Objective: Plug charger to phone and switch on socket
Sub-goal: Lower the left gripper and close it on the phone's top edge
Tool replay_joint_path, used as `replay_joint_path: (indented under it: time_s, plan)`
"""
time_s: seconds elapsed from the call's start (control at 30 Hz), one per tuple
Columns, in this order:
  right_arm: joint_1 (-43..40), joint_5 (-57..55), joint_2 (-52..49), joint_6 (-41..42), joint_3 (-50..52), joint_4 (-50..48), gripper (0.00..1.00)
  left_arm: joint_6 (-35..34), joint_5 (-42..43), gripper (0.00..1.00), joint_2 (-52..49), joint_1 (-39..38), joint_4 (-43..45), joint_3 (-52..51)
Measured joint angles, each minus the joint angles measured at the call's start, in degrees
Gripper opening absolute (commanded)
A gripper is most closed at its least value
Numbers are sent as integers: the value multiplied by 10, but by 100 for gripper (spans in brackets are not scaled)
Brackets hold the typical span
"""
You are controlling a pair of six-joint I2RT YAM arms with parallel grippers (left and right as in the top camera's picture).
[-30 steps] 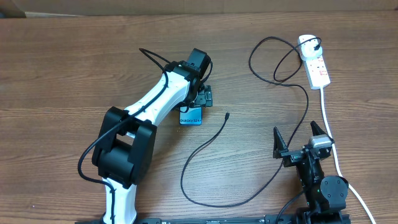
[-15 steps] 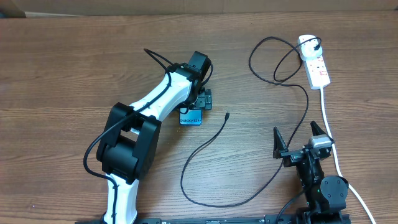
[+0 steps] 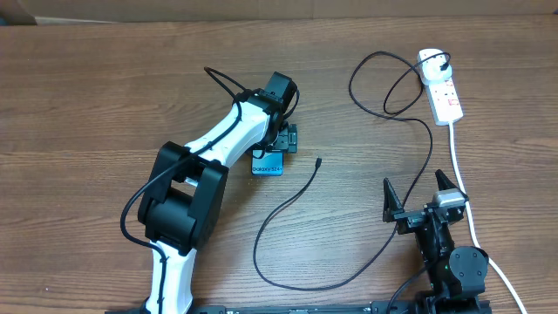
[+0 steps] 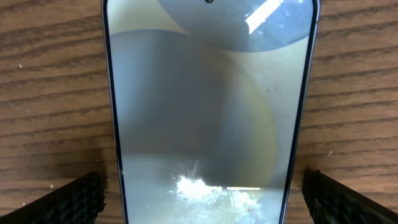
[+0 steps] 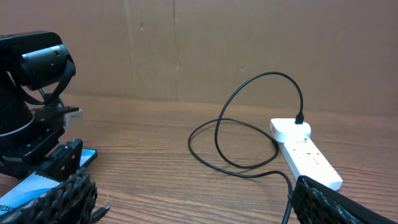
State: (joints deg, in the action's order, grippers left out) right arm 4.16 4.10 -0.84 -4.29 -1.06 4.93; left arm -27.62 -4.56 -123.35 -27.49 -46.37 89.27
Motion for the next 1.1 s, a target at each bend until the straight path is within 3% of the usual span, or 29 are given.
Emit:
replay_joint_path:
  time_s: [0.63, 0.83, 1.1]
  plan:
    - [0, 0, 0, 0, 0, 0, 100, 2, -1, 100, -3, 0, 6, 0]
    - [0, 0, 0, 0, 0, 0, 100, 2, 2, 84, -4, 0, 10, 0]
    - [0, 0, 0, 0, 0, 0, 100, 2, 2, 85, -4, 0, 10, 0]
